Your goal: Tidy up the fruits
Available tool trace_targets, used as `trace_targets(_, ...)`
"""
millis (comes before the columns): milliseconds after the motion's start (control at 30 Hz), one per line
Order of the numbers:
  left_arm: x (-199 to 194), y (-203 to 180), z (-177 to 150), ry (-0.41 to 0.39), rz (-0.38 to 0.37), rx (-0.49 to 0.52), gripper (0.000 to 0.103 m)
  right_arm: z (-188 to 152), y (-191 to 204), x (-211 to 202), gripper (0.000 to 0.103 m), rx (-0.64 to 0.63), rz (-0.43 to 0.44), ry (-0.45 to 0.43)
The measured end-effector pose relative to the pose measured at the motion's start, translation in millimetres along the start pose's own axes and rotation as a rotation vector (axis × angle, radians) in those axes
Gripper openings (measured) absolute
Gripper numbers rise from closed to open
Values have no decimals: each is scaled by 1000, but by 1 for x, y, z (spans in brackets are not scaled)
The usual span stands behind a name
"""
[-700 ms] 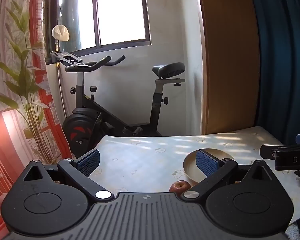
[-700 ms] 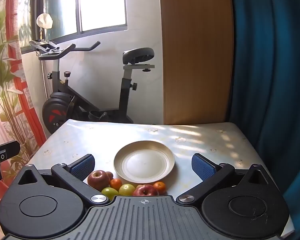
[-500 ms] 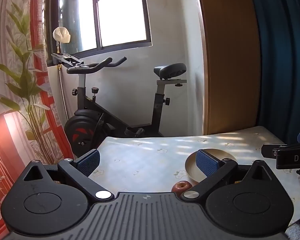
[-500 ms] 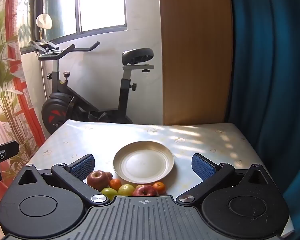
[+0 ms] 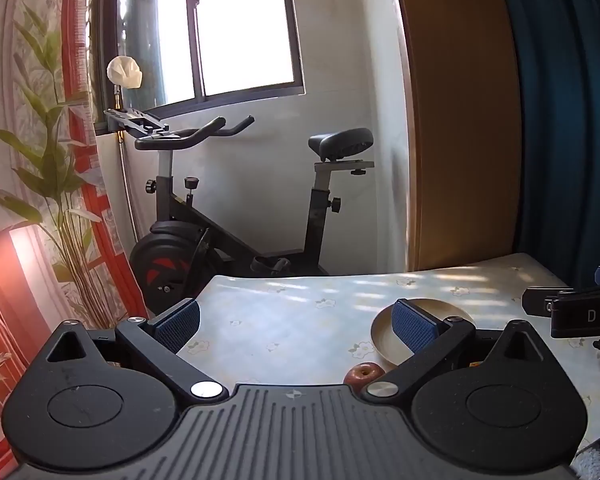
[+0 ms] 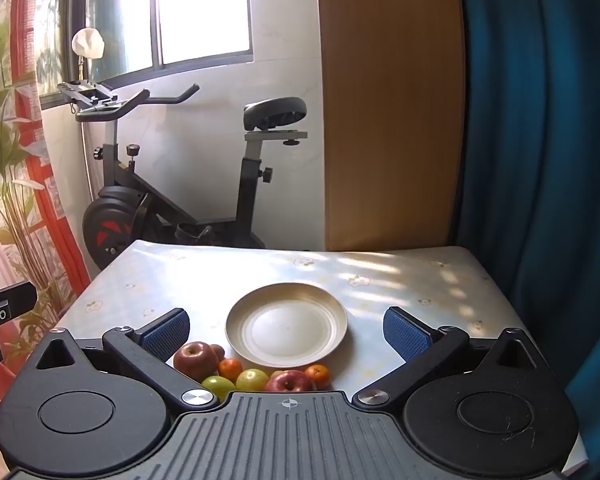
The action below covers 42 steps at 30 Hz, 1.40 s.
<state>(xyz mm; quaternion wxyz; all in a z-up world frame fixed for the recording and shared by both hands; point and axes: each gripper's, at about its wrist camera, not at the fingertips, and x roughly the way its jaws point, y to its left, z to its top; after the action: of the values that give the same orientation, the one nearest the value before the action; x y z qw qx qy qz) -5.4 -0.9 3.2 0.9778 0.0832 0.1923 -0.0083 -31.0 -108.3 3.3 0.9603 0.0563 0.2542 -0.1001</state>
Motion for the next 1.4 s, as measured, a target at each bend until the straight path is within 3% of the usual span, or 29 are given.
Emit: trace_targets(1400,-2,-3,0,-4,8,-10,103,2,-3,-3,103,-5,-8,-10)
